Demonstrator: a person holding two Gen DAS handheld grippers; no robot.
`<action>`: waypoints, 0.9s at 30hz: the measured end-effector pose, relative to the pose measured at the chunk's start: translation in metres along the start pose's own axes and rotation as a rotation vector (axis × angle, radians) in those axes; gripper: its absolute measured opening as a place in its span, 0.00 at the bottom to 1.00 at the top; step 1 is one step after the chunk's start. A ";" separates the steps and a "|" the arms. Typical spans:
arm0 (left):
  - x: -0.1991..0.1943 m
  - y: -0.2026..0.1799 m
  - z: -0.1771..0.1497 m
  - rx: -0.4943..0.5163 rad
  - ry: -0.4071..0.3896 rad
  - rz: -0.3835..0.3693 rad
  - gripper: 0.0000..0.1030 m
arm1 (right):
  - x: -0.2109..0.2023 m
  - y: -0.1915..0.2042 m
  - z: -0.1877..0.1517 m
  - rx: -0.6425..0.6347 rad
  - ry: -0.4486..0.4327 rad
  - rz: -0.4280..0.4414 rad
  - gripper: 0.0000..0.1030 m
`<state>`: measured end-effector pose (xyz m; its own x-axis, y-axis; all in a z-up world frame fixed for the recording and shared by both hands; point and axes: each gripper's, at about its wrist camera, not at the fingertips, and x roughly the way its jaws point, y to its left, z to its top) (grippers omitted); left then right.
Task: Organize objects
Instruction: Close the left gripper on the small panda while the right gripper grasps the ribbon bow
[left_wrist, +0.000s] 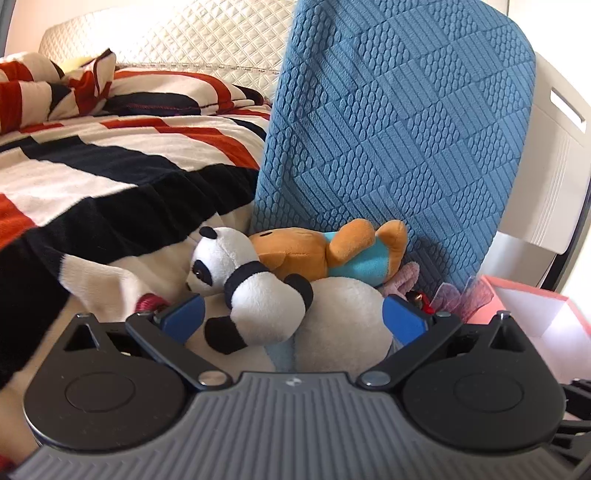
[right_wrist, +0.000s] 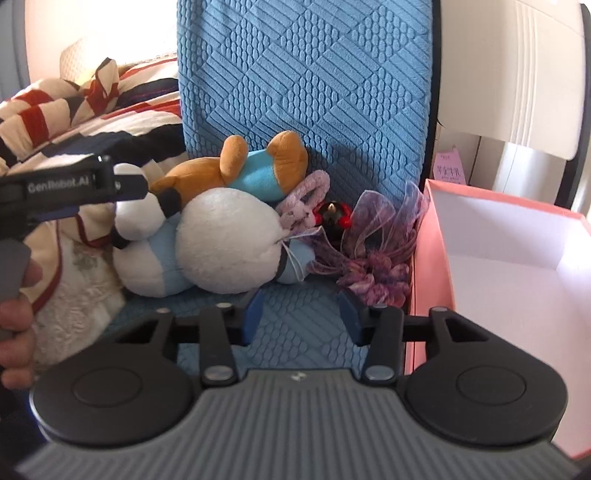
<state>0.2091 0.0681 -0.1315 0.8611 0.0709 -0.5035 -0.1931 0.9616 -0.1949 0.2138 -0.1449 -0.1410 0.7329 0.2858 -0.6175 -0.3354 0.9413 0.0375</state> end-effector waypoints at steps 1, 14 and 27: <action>0.003 0.002 0.000 -0.008 0.000 -0.001 1.00 | 0.005 0.000 0.000 -0.007 -0.002 -0.006 0.46; 0.043 0.034 0.001 -0.120 0.050 0.003 0.82 | 0.085 -0.007 0.006 -0.041 0.069 -0.112 0.44; 0.058 0.045 0.001 -0.179 0.094 -0.002 0.75 | 0.156 -0.013 0.012 -0.094 0.173 -0.238 0.38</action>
<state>0.2507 0.1160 -0.1691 0.8156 0.0357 -0.5774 -0.2789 0.8987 -0.3383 0.3400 -0.1105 -0.2281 0.6883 0.0167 -0.7253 -0.2259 0.9550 -0.1923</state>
